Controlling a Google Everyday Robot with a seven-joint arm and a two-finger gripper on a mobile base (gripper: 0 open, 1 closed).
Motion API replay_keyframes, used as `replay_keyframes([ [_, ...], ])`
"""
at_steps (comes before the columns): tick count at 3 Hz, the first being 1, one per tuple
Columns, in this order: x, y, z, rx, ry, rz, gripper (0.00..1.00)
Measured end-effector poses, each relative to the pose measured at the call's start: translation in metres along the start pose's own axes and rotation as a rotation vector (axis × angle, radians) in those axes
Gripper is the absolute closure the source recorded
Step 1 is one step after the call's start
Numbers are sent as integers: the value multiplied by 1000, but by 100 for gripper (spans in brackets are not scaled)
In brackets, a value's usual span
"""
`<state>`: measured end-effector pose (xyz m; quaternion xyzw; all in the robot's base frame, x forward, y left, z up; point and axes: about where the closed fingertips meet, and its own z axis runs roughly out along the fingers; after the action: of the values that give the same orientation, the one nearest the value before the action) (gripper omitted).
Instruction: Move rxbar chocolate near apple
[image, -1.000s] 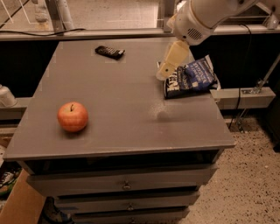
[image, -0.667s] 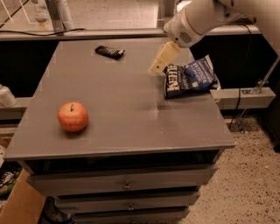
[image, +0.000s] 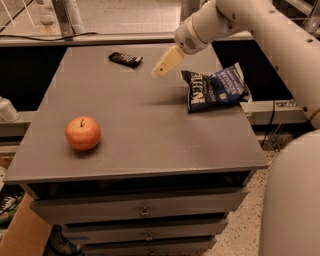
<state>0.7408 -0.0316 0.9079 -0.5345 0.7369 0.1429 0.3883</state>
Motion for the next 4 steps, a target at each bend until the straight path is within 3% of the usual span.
replay_keyframes([
  [2, -26, -23, 68, -1, 27, -24, 0],
  [4, -32, -33, 124, -18, 63, 16, 0],
])
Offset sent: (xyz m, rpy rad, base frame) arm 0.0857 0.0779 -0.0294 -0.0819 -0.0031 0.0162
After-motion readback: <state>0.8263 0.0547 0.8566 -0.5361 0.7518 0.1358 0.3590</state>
